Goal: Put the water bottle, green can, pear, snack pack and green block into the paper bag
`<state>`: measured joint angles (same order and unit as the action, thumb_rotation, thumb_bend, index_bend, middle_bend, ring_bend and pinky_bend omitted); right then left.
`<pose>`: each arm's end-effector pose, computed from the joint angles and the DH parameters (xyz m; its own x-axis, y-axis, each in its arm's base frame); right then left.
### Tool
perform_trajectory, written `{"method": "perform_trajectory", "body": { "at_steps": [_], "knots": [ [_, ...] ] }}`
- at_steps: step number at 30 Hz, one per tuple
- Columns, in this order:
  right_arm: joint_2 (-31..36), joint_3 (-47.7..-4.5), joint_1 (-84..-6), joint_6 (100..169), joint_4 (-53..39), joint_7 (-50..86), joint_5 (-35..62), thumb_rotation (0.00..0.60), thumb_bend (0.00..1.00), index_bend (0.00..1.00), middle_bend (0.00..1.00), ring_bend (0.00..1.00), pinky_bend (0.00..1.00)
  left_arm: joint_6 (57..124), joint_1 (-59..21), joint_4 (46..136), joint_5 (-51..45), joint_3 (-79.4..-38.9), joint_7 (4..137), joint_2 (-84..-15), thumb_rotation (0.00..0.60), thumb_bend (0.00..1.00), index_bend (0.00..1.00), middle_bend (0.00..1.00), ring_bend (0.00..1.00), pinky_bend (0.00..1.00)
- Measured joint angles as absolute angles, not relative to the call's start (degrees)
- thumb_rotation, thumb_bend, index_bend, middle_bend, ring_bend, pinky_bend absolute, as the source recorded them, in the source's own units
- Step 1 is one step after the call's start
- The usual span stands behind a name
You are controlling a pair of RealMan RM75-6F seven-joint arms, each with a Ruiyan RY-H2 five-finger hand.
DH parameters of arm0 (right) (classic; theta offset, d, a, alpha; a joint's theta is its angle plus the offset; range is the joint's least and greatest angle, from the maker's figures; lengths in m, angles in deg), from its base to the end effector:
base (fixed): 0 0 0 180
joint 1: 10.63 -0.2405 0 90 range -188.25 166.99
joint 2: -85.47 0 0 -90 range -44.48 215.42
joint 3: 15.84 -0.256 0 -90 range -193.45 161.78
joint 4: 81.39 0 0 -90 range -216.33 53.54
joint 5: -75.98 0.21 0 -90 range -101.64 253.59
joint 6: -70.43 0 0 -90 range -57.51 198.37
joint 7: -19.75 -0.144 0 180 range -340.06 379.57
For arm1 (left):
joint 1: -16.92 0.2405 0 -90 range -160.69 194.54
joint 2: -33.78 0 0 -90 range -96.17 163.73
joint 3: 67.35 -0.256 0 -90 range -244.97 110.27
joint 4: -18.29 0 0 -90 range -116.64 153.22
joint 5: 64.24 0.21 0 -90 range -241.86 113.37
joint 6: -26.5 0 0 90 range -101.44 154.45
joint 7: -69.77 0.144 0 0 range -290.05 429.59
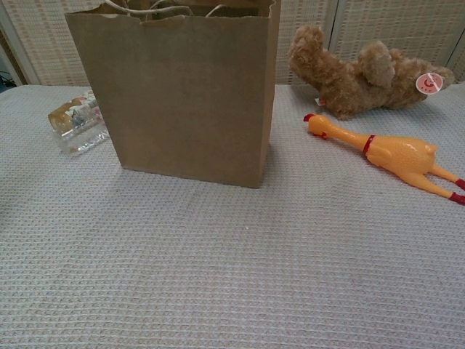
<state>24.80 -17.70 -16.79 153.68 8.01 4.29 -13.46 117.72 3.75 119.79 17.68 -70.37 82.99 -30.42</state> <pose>-0.3172 -0.1854 0.1741 0.2542 -0.0525 0.9657 -0.9655 -0.0716 0.2503 -0.2664 0.1973 0.1499 0.4643 -0.0426 0.8847 0.8825 -0.0630 -0.4661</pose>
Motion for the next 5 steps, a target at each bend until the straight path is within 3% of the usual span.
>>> {"method": "perform_trajectory", "body": {
  "at_steps": [5],
  "knots": [
    [24.51, -17.79, -16.93, 153.25, 8.1, 6.03, -13.06, 0.6, 0.06, 0.0, 0.0, 0.0, 0.0, 121.53, 8.0, 114.12, 22.02, -73.29, 84.6, -32.14, 0.6, 0.34, 0.0, 0.0, 0.0, 0.03]
  ]
}}
